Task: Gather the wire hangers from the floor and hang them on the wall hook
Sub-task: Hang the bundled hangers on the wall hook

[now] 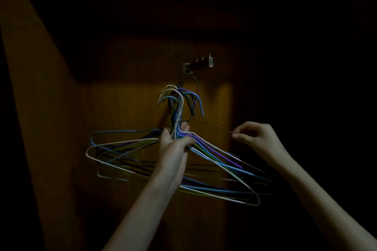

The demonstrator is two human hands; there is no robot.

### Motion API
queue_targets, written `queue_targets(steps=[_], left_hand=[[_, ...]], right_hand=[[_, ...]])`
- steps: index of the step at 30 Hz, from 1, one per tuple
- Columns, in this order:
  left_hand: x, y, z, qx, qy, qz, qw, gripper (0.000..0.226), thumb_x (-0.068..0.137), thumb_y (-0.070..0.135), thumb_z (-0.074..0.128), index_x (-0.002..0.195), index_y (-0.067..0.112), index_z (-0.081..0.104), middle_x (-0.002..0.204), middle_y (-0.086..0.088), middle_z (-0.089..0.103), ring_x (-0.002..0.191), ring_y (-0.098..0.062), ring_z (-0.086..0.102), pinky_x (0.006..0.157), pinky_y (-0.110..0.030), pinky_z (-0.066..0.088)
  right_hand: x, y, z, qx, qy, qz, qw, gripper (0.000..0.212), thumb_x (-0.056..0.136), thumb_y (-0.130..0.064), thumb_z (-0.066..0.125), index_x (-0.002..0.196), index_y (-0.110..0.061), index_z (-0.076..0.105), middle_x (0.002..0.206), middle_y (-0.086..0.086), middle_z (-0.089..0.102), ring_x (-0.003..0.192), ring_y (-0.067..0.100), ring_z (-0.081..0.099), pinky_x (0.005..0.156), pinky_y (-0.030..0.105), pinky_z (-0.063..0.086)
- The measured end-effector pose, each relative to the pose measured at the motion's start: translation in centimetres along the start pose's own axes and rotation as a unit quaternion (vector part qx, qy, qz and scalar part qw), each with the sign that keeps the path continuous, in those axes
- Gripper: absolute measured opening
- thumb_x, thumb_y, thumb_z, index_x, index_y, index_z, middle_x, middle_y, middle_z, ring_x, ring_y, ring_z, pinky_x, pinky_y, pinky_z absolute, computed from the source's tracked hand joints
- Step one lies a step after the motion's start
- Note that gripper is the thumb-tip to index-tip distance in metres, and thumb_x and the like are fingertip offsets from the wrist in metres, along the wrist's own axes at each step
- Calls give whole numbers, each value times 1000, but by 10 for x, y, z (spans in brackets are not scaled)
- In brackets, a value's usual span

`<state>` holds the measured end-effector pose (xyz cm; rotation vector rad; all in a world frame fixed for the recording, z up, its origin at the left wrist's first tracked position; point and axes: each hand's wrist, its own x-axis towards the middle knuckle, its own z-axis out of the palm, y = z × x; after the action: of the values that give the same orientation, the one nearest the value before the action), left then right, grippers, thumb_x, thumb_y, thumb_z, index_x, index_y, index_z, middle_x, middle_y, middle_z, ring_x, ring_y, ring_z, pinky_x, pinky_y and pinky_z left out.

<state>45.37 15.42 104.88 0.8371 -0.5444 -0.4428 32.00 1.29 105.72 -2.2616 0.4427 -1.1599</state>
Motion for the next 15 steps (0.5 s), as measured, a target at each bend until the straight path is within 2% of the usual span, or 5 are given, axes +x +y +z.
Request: queue_targets(steps=[3,6,9,12,15], left_hand=[[8,1,5,0,-11,11,1000,59,82,-28,37,130,6,34,129,-19,49,127,-29,45,93,-34,42],[23,3,7,9,-3,31,999,70,81,-28,36,143,3,24,135,-21,48,121,-25,48,80,-27,48],[37,7,9,-6,4,42,999,75,82,-29,34,146,6,19,138,-23,44,122,-26,47,83,-30,46],[49,11,11,-26,0,48,998,79,81,-30,32,148,9,13,139,-24,43,129,-31,43,75,-30,49],[60,11,14,-11,-4,61,998,75,81,-30,32,143,9,21,138,-23,44,129,-31,44,77,-29,48]], right_hand=[[12,11,4,-18,73,-31,997,4,78,-12,71,80,-14,69,87,0,64,85,12,58,72,10,39],[28,19,2,-23,145,-59,987,5,78,-8,71,83,-10,71,86,3,62,84,14,57,72,6,38],[47,23,-9,12,199,-68,978,8,80,-9,69,83,-17,69,84,1,62,82,12,57,74,6,39],[68,27,-14,29,218,-77,973,10,81,-11,69,84,-20,68,85,1,62,83,13,58,77,17,41],[89,35,-6,31,212,-70,974,7,82,-11,68,87,-15,70,89,4,63,87,15,58,75,13,40]])
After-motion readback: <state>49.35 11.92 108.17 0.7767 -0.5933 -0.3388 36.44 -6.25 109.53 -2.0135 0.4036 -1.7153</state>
